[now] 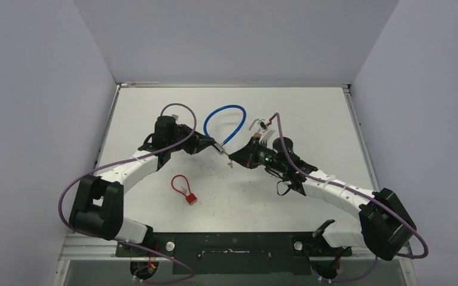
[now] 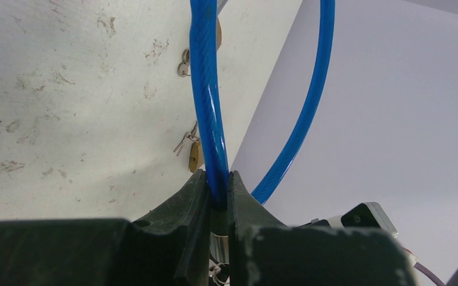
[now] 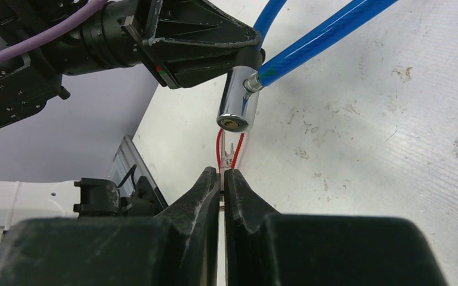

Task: Unlock with the key

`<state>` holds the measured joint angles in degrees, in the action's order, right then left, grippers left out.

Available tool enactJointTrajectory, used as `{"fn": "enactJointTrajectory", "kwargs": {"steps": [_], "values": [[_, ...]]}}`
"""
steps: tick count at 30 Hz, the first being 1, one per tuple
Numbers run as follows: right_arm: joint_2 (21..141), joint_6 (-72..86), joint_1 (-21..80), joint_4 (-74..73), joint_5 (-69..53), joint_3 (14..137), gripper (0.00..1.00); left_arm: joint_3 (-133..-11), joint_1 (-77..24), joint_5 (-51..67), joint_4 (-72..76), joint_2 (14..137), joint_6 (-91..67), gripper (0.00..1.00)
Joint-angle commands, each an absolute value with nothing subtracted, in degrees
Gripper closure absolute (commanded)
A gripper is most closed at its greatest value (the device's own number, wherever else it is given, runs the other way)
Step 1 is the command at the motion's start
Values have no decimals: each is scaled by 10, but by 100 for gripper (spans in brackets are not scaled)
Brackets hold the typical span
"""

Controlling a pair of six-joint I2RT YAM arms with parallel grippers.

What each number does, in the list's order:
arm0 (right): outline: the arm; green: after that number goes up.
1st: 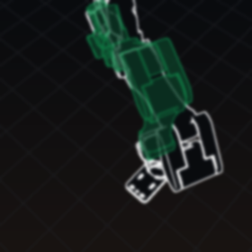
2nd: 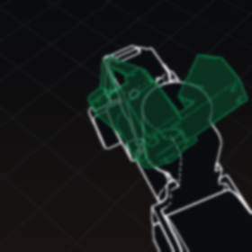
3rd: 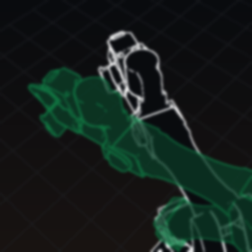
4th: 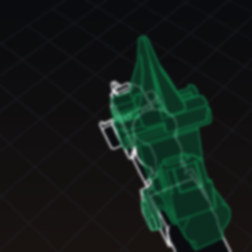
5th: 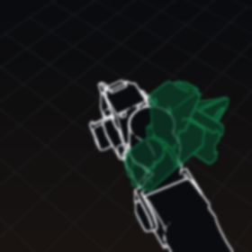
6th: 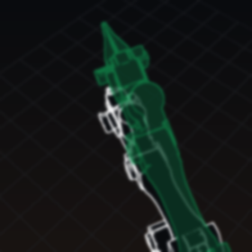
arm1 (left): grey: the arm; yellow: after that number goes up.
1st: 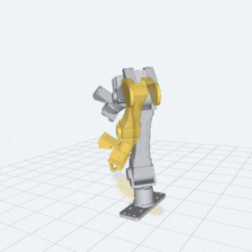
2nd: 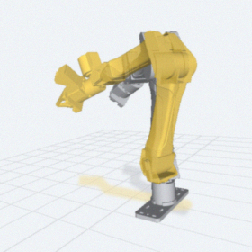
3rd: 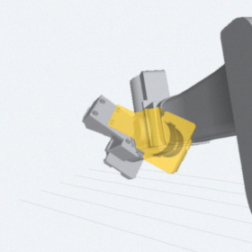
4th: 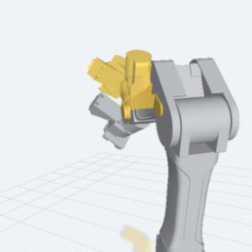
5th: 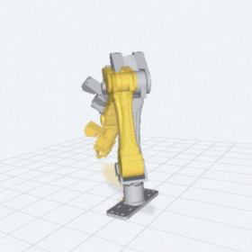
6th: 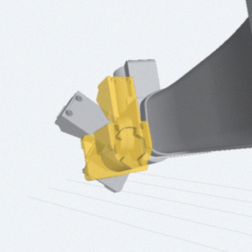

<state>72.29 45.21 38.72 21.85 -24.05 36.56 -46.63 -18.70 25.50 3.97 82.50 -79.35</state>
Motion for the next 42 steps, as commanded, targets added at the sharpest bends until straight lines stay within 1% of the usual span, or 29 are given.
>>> {"fn": "enactJointTrajectory", "kwargs": {"steps": [1,24,37,42], "values": [[737,451,391,251,-246,399,100,-476,-185,262,102,795,-799,100],[782,474,389,270,-244,426,100,-476,-186,264,101,784,-797,100],[783,493,389,233,-187,423,100,-464,-187,259,114,765,-843,100],[789,504,390,242,-181,424,100,-451,-188,257,128,757,-870,100]]}}
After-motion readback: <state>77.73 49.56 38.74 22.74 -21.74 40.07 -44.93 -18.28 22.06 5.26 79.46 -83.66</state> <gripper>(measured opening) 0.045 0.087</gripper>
